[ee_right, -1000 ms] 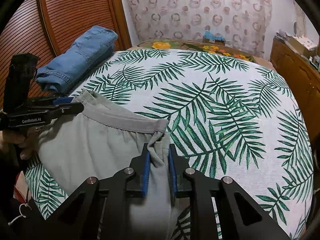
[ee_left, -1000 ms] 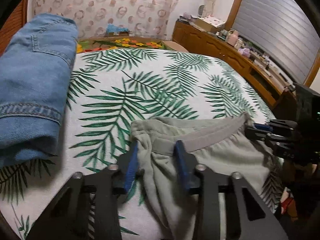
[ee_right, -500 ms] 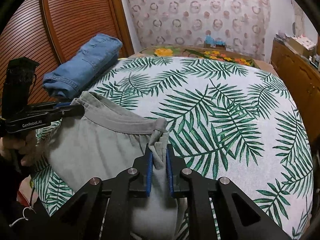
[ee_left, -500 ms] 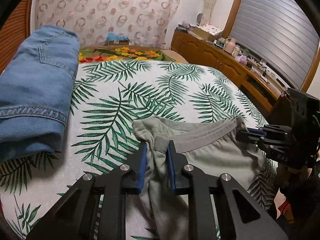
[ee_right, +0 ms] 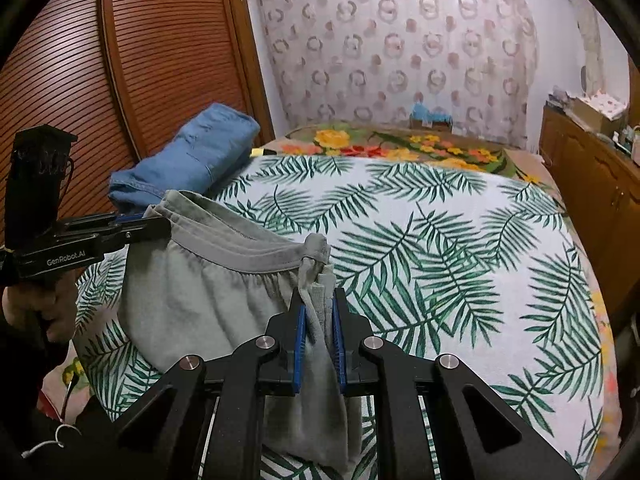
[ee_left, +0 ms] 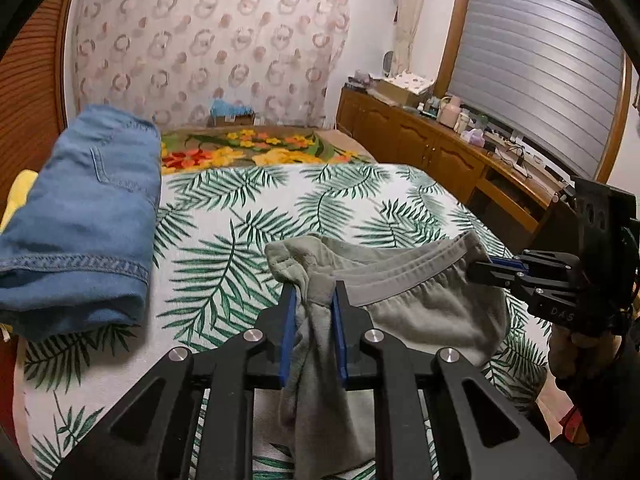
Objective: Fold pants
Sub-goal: 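Lift the folded grey-green shorts by the waistband with both grippers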
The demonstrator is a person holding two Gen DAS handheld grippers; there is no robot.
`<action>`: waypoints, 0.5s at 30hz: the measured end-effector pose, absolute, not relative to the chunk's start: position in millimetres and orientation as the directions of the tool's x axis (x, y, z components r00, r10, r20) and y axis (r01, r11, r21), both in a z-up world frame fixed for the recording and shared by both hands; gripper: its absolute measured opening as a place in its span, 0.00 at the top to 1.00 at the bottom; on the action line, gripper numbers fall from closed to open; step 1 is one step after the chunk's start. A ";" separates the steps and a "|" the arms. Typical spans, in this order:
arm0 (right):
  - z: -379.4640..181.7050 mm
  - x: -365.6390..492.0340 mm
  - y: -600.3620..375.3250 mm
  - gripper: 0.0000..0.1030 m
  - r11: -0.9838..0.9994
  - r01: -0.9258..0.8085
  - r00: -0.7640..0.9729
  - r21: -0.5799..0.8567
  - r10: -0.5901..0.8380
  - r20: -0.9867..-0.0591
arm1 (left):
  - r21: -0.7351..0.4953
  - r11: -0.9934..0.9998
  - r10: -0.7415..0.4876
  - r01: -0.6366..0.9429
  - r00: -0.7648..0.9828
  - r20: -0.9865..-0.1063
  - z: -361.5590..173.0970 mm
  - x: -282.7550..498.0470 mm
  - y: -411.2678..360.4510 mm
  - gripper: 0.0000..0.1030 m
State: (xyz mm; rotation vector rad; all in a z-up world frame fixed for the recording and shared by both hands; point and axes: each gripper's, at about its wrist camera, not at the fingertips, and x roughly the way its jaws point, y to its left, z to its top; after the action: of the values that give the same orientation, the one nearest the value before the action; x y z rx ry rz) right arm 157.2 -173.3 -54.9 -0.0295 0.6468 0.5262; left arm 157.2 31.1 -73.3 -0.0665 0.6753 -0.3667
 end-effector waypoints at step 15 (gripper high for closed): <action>-18.8 150.5 -181.9 0.88 0.869 -0.489 0.733 0.079 0.458 -0.502 | -0.138 0.937 -0.346 0.322 0.789 -0.508 -29.4 150.2 26.7 0.84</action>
State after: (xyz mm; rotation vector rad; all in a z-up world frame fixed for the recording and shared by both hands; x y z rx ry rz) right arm 150.5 -181.9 -18.8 -0.0596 0.5361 0.5209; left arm 150.2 26.7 -29.4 -0.0448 0.5556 -0.3599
